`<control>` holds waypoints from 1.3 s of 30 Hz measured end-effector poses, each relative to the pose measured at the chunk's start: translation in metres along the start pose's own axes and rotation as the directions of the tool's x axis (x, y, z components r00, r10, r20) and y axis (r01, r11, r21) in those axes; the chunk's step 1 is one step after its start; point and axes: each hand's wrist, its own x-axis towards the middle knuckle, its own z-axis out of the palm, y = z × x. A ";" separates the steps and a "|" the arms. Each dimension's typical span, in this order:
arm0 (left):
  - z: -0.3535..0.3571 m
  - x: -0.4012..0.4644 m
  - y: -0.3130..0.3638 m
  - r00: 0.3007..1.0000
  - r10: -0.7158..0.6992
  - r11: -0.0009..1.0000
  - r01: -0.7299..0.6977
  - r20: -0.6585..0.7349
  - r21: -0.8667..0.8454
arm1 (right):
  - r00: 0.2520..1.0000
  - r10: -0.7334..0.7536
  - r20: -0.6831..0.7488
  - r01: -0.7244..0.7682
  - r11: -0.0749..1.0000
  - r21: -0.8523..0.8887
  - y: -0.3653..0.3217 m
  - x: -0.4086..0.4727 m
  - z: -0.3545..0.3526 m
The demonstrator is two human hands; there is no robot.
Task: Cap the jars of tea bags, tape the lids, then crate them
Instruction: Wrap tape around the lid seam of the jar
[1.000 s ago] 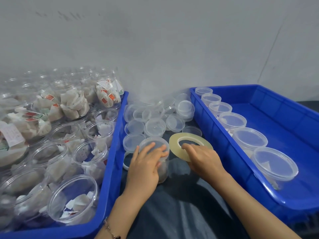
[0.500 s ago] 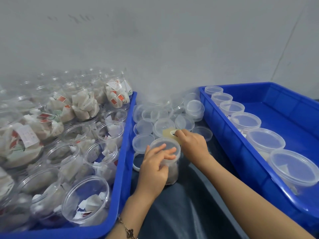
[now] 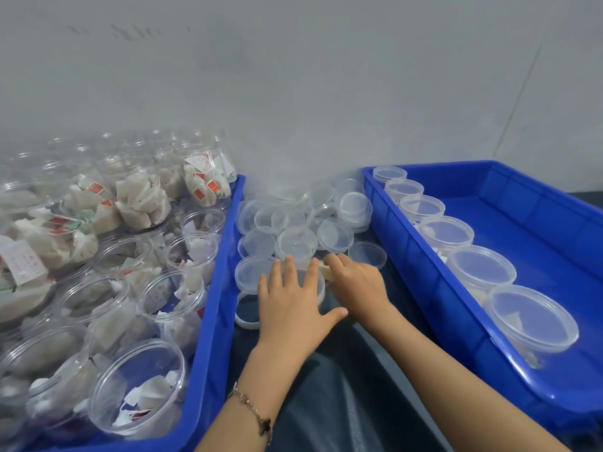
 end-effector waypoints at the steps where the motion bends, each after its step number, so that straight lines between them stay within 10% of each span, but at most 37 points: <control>1: 0.002 0.000 -0.002 1.000 0.003 1.000 -0.003 0.003 0.008 | 1.000 -0.007 -0.016 0.007 1.000 -0.021 0.004 -0.003 -0.003; 21: 0.002 -0.002 -0.005 0.992 0.054 0.998 -0.052 -0.112 0.022 | 0.997 0.025 -0.067 -0.021 0.997 0.072 -0.001 0.010 0.015; 39: 0.002 -0.003 0.002 0.978 0.021 0.999 -0.028 -0.206 -0.031 | 0.848 0.025 0.530 -0.363 0.756 0.545 0.020 -0.009 0.012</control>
